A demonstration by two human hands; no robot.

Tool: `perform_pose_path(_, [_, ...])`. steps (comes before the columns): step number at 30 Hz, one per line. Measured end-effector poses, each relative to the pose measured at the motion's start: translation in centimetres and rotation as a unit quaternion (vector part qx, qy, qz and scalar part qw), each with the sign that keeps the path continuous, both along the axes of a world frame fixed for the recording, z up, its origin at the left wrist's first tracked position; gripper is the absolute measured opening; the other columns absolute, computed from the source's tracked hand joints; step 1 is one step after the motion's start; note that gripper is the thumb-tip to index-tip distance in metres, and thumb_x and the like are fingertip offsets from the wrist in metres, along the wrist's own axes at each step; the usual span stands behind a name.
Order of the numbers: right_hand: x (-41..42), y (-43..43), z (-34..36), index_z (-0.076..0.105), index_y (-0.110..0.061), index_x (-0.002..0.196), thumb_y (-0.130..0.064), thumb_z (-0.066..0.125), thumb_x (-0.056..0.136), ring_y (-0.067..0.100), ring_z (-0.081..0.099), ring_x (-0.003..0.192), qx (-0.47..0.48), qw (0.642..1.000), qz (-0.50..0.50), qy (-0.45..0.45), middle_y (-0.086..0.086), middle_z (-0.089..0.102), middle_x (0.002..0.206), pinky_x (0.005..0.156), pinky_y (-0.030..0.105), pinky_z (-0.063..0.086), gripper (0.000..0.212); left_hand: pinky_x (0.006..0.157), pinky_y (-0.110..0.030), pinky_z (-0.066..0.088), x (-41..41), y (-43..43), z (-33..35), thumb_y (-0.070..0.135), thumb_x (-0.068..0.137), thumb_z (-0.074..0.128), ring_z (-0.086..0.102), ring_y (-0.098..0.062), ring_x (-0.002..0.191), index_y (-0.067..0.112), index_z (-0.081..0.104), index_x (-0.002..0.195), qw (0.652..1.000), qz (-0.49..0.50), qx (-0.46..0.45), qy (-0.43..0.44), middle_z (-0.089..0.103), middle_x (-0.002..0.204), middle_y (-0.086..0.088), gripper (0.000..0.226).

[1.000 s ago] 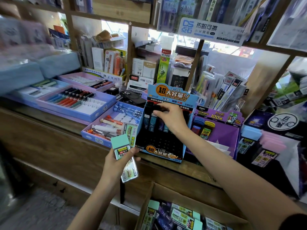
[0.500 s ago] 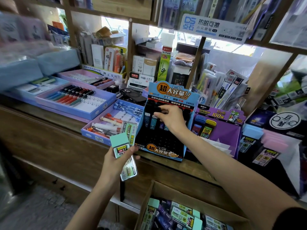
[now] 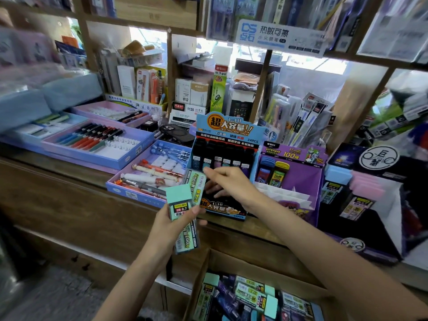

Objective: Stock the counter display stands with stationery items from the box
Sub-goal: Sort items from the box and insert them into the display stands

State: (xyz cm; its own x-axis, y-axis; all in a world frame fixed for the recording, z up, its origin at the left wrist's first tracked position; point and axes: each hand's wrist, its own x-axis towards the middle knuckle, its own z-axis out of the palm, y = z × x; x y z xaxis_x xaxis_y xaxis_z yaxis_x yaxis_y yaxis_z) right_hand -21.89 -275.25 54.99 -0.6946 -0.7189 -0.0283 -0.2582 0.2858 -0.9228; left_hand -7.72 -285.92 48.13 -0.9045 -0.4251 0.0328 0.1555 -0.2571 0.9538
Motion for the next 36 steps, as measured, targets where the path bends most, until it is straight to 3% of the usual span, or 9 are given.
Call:
perform_pose_path(5, [0.7,3.7,0.6,0.065,-0.02,0.092,-0.023,0.064,0.088,0.004,0.062,0.076,-0.043,0.998,-0.023,-0.031,-0.003,0.07,0.088,0.058,0.016,0.047,0.005,0.059,-0.024,0.054,-0.8,2.8,0.9,0.023,0.074,0.069,0.071,-0.026,0.087,0.011,0.058,0.116,0.996,-0.088,-0.013,-0.027,0.073,0.1,-0.011,0.044])
perform_pose_path(11, [0.5,9.0,1.4,0.066,-0.014,0.091,-0.014,0.068,0.085,0.001,0.064,0.069,-0.124,0.982,-0.125,-0.062,-0.003,0.07,0.084,0.057,0.018,0.052,0.007,0.066,-0.026,0.056,-2.7,6.5,1.6,0.026,0.071,0.069,0.071,-0.023,0.091,0.01,0.061,0.113,0.997,-0.076,0.008,-0.02,0.073,0.102,-0.008,0.045])
perform_pose_path(14, [0.3,12.1,1.4,0.063,-0.008,0.097,-0.015,0.065,0.087,0.013,0.066,0.081,-0.173,0.96,-0.191,-0.107,0.005,0.07,0.091,0.064,0.022,0.054,0.012,0.061,-0.026,0.056,-3.7,8.0,2.1,0.023,0.073,0.067,0.071,-0.021,0.088,0.011,0.062,0.11,0.997,-0.049,0.062,-0.007,0.073,0.101,-0.008,0.04])
perform_pose_path(17, [0.9,15.2,0.7,0.058,-0.007,0.099,-0.007,0.064,0.086,0.017,0.069,0.085,-0.222,0.941,-0.187,-0.176,0.009,0.069,0.097,0.069,0.026,0.057,0.014,0.057,-0.026,0.055,-4.4,9.4,3.0,0.026,0.071,0.068,0.072,-0.017,0.081,0.015,0.064,0.104,0.996,-0.037,0.078,0.001,0.074,0.094,-0.004,0.035])
perform_pose_path(20, [2.2,17.6,-0.7,0.057,-0.01,0.099,0.001,0.064,0.083,0.021,0.069,0.09,-0.192,0.949,-0.157,-0.195,0.011,0.066,0.105,0.077,0.034,0.057,0.021,0.057,-0.027,0.055,-5.0,10.7,3.7,0.025,0.073,0.069,0.07,-0.015,0.071,0.014,0.064,0.101,0.996,-0.036,0.076,-0.008,0.074,0.085,-0.001,0.03])
perform_pose_path(26, [3.3,20.3,-0.6,0.056,-0.019,0.098,0.0,0.069,0.079,0.021,0.063,0.099,-0.002,0.991,-0.071,-0.118,0.012,0.064,0.107,0.09,0.037,0.051,0.03,0.055,-0.024,0.054,-5.6,13.5,4.1,0.018,0.081,0.066,0.072,-0.016,0.074,0.013,0.064,0.099,0.996,-0.077,0.033,-0.012,0.075,0.084,-0.002,0.019])
perform_pose_path(28, [3.2,20.9,0.2,0.058,-0.02,0.103,-0.013,0.07,0.082,0.018,0.063,0.104,0.008,0.992,-0.065,-0.106,0.008,0.065,0.112,0.091,0.032,0.051,0.025,0.056,-0.024,0.055,-5.7,14.6,4.3,0.021,0.079,0.066,0.072,-0.017,0.077,0.014,0.065,0.099,0.995,-0.101,0.014,-0.007,0.075,0.086,-0.003,0.021])
perform_pose_path(32, [2.5,21.4,1.8,0.058,-0.024,0.107,-0.03,0.056,0.093,0.003,0.062,0.092,-0.023,0.99,-0.136,-0.012,-0.004,0.064,0.106,0.07,0.013,0.047,0.015,0.061,-0.024,0.055,-6.7,16.9,5.0,0.019,0.082,0.067,0.072,-0.019,0.082,0.017,0.067,0.099,0.99,-0.137,-0.042,-0.005,0.075,0.089,-0.004,0.017])
perform_pose_path(36, [1.9,22.7,2.7,0.064,-0.013,0.104,-0.019,0.057,0.093,0.014,0.06,0.087,-0.009,0.981,-0.168,0.1,0.008,0.065,0.097,0.077,0.024,0.048,0.014,0.06,-0.02,0.053,-7.4,19.1,5.7,0.021,0.08,0.068,0.072,-0.014,0.081,0.023,0.069,0.094,0.986,-0.155,-0.061,0.016,0.075,0.088,0.001,0.015])
